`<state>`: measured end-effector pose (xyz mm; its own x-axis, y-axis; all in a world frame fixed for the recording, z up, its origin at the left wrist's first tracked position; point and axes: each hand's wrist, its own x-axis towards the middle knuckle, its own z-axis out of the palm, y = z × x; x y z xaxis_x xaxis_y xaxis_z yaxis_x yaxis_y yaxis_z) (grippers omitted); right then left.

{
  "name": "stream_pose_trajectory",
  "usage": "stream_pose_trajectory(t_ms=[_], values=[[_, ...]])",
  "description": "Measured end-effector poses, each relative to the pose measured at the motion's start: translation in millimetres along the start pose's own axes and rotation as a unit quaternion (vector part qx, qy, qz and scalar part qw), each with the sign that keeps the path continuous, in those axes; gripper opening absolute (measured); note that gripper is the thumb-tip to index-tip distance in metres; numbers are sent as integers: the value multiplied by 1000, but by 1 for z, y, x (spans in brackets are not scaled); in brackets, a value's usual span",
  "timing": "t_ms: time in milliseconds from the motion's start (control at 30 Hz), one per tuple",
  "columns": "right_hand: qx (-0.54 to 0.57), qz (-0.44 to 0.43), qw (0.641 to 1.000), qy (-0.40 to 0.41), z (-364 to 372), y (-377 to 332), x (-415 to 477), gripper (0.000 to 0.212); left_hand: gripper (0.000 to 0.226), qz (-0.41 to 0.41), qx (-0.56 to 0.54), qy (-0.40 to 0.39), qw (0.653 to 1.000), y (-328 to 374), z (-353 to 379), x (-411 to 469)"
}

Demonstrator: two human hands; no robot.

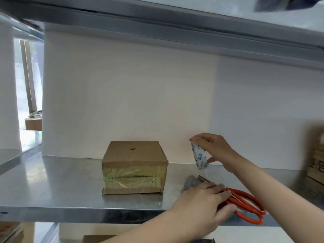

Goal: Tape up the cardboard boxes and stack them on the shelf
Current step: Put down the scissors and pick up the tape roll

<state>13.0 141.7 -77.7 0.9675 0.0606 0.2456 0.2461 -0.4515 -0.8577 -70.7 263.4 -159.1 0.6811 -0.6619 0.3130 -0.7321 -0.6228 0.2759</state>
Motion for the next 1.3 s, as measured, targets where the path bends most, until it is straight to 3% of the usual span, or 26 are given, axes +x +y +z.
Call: stream_pose_trajectory(t_ms=[333, 700, 767, 867, 933, 1000, 1100, 1167, 1300], values=[[7, -118, 983, 138, 6, 10, 8, 3, 45, -1, -17, 0, 1000, -5, 4, 9], [-15, -212, 943, 255, -7, 12, -1, 11, 43, 10, 5, 8, 1000, 1, -4, 7], [-30, -195, 949, 245, -9, 14, -7, 11, 38, -26, -17, 22, 999, 1, -11, 13], [-45, -176, 949, 257, -11, 13, -12, 11, 33, -122, -60, 145, 980, -3, -20, 29], [-61, -179, 940, 283, -12, 10, -13, 12, 59, -189, -86, 185, 961, -8, -24, 40], [-71, -173, 933, 307, -10, 9, -14, 15, 80, -258, -120, 146, 947, -11, -27, 50], [-59, -174, 925, 334, 1, 19, -18, 16, 51, -297, -60, 57, 951, -17, -23, 58], [-29, -181, 921, 343, 10, 29, -21, 16, 32, -304, -56, 59, 949, -22, -19, 59], [24, -198, 918, 344, 21, 35, -22, 18, 21, -320, -128, 102, 933, -23, -17, 64]])
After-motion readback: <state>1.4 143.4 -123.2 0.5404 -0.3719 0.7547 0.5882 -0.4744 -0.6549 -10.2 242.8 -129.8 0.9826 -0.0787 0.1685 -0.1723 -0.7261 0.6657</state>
